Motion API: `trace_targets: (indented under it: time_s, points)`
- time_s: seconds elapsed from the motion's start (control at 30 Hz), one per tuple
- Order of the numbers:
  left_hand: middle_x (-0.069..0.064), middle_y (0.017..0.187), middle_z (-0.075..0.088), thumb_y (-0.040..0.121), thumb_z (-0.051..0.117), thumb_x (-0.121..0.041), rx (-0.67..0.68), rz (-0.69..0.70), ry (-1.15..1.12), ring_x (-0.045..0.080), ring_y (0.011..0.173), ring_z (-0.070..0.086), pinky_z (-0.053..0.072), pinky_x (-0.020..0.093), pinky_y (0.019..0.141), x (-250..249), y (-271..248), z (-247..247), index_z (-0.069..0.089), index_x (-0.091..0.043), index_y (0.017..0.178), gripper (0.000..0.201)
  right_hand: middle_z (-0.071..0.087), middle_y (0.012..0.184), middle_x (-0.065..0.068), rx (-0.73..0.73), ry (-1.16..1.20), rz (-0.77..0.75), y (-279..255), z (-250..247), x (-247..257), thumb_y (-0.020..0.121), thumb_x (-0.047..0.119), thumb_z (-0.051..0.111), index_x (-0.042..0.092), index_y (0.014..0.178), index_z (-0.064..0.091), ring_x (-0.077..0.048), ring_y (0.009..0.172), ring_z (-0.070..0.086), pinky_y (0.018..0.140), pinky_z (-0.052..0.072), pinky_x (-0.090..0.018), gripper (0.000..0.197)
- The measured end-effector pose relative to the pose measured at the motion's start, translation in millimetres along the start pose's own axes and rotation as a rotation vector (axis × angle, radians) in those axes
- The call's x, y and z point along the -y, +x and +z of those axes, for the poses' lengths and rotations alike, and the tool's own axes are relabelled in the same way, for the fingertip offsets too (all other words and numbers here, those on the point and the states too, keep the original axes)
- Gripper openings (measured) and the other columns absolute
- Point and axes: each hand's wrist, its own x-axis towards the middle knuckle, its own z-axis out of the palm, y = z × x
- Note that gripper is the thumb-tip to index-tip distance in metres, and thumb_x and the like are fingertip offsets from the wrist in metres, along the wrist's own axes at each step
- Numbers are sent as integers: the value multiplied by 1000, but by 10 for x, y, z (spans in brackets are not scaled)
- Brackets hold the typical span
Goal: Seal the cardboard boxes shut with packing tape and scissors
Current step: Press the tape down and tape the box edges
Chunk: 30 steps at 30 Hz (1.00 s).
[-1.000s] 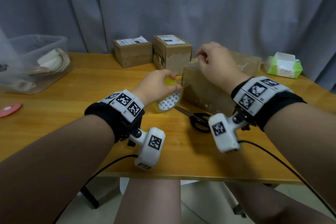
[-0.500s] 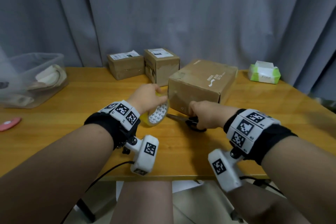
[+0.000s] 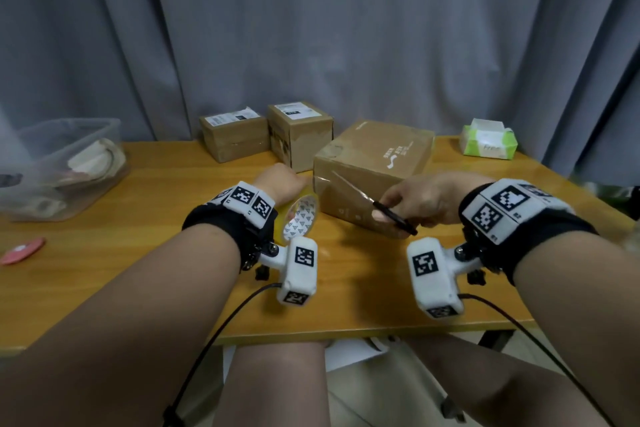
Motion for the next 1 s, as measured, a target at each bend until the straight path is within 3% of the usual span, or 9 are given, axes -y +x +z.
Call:
trace_targets:
  time_s: [0.07, 0.1, 0.17, 0.23, 0.37, 0.63, 0.73, 0.9, 1.0]
  points:
    - [30, 87, 55, 90, 51, -24, 0, -17, -24, 33, 82, 56, 43, 39, 74, -24, 32, 2, 60, -2, 78, 27, 55, 72, 0, 107, 47, 29, 28, 34, -11, 63, 63, 68, 13, 103, 55, -15, 68, 44, 57, 29, -26, 65]
    - [23, 77, 53, 89, 54, -24, -2, -26, -42, 29, 76, 55, 43, 36, 70, -28, 48, -4, 57, -6, 72, 25, 52, 74, -1, 135, 49, 34, 41, 51, -15, 57, 67, 66, 13, 104, 54, -16, 68, 43, 57, 30, -26, 72]
    - [7, 73, 54, 87, 57, -24, 4, -47, -64, 20, 69, 52, 42, 30, 65, -23, 92, -6, 53, -11, 69, 22, 50, 75, -1, 128, 57, 20, 69, 84, -21, 53, 70, 64, 12, 109, 56, -15, 67, 44, 54, 30, -24, 81]
    - [4, 78, 59, 87, 59, -26, 13, -50, -72, 16, 71, 55, 44, 28, 66, -10, 134, -4, 60, -10, 79, 18, 52, 75, 0, 105, 125, -18, 123, 105, -31, 54, 69, 65, 13, 116, 57, -12, 64, 45, 54, 29, -23, 83]
    - [9, 100, 67, 85, 64, -27, 39, -64, -98, 20, 88, 62, 50, 30, 77, 31, 205, 14, 68, -6, 103, 27, 56, 74, 2, 76, 194, -55, 243, 131, 2, 61, 64, 66, 14, 118, 60, -8, 59, 51, 54, 32, -21, 77]
    - [11, 108, 65, 83, 67, -27, 74, -106, -173, 25, 98, 61, 50, 39, 93, 39, 237, 9, 64, -4, 110, 36, 59, 68, 2, 43, 208, -103, 357, 117, 95, 55, 64, 68, 13, 108, 64, -10, 57, 52, 55, 38, -24, 73]
    - [14, 111, 65, 82, 69, -29, 70, -134, -169, 28, 101, 62, 50, 42, 93, 23, 243, 5, 61, -4, 115, 43, 58, 67, 1, 33, 207, -97, 369, 91, 97, 59, 59, 69, 11, 109, 65, -10, 55, 51, 55, 38, -24, 70]
    - [16, 114, 64, 78, 74, -30, 71, -163, -113, 31, 102, 62, 51, 43, 93, -15, 262, 6, 60, -4, 118, 50, 57, 57, 4, 3, 200, -115, 391, 101, 71, 58, 55, 72, 16, 88, 67, -11, 51, 48, 52, 38, -22, 49]
    - [15, 113, 63, 81, 71, -32, 86, -159, -64, 29, 102, 62, 51, 42, 93, -20, 260, 10, 59, -4, 117, 48, 54, 53, 4, -35, 218, -136, 409, 125, 53, 60, 51, 74, 15, 88, 70, -11, 48, 45, 47, 38, -20, 45]
